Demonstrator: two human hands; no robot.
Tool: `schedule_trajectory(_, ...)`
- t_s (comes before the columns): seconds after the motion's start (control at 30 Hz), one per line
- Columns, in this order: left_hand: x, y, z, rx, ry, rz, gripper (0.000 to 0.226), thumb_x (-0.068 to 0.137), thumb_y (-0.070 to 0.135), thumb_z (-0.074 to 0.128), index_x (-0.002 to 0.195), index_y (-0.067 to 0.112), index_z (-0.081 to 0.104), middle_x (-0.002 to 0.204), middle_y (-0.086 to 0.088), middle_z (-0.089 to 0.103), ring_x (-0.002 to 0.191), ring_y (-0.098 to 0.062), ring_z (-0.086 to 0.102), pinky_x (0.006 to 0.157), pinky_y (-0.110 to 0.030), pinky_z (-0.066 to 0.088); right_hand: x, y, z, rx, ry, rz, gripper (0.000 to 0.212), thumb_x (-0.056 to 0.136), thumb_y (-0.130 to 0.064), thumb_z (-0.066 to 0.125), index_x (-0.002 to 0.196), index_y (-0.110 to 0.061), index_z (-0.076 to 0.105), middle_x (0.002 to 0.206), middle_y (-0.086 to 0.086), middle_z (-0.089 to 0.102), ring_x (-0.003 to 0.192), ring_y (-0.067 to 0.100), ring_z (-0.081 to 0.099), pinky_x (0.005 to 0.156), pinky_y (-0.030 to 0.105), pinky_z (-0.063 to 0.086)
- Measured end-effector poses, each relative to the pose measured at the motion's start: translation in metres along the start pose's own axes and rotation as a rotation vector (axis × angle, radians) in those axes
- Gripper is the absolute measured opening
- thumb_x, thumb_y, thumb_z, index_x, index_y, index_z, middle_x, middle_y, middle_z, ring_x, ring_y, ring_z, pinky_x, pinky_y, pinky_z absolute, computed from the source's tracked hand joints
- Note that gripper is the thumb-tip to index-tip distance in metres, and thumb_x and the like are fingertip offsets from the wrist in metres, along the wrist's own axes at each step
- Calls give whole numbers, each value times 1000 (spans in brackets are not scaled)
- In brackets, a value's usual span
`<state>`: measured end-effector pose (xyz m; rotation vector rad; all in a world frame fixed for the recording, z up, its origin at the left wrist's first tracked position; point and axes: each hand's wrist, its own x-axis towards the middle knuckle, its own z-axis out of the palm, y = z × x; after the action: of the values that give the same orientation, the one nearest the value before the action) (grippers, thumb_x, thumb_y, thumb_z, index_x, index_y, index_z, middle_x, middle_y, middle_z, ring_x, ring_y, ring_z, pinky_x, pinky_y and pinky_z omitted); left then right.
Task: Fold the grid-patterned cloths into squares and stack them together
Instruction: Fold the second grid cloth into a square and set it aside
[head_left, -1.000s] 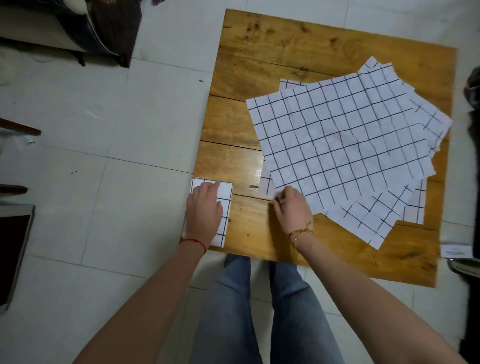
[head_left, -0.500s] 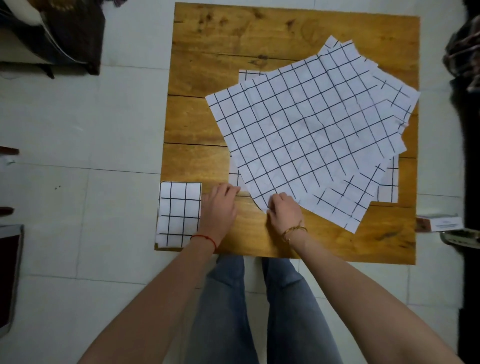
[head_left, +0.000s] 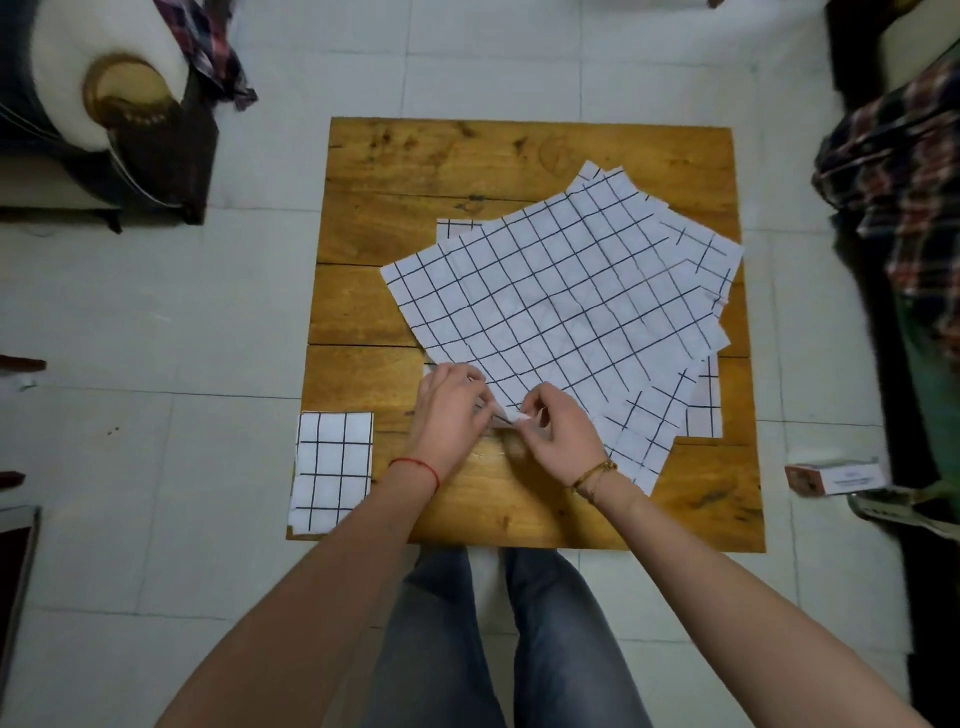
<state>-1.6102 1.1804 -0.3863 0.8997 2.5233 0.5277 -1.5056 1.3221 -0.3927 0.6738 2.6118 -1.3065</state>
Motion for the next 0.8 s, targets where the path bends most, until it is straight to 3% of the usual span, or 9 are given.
schedule_trajectory(0.13, 3, 29, -33, -18, 38, 40, 13, 91, 34, 58, 91, 24, 66, 101, 7, 62, 104, -16, 50, 100, -33, 29, -3, -25, -38, -149, -28, -128, 28, 81, -29, 63, 104, -17, 53, 93, -3, 56, 83, 14, 49, 71, 28, 43)
schedule_trajectory(0.27, -1, 60, -67, -5, 77, 73, 12, 90, 37, 59, 91, 26, 63, 94, 8, 65, 97, -15, 54, 101, -36, 31, -4, -53, -73, -309, 31, -218, 8, 92, -23, 52, 91, -15, 56, 82, 2, 62, 81, 23, 54, 67, 34, 42)
schedule_trajectory(0.4, -6, 86, -98, -83, 129, 61, 8, 89, 30, 62, 95, 25, 64, 93, 11, 67, 94, -14, 56, 101, -34, 30, -8, -81, -115, -328, 98, -266, 14, 94, -22, 49, 88, -14, 59, 77, 3, 62, 77, 21, 53, 63, 30, 37)
schedule_trajectory(0.57, -11, 111, -136, -101, 169, 25, 8, 85, 29, 66, 86, 27, 59, 85, 12, 64, 88, -14, 57, 95, -33, 34, -14, -114, -169, -313, 162, -316, 13, 93, -22, 50, 87, -16, 59, 74, 2, 58, 73, 17, 49, 60, 27, 30)
schedule_trajectory(0.7, -11, 116, -162, -95, 183, -38, 11, 88, 37, 61, 89, 26, 60, 89, 11, 65, 100, -22, 55, 89, -32, 35, -20, -134, -210, -296, 252, -377, 14, 93, -22, 51, 87, -15, 62, 73, -1, 59, 71, 14, 48, 63, 29, 37)
schedule_trajectory(0.8, -18, 124, -187, -66, 235, -36, 14, 90, 37, 59, 90, 23, 59, 88, 7, 65, 98, -24, 55, 93, -37, 37, -23, -140, -239, -270, 310, -409, 17, 93, -23, 52, 83, -13, 62, 70, 0, 60, 72, 19, 52, 65, 35, 43)
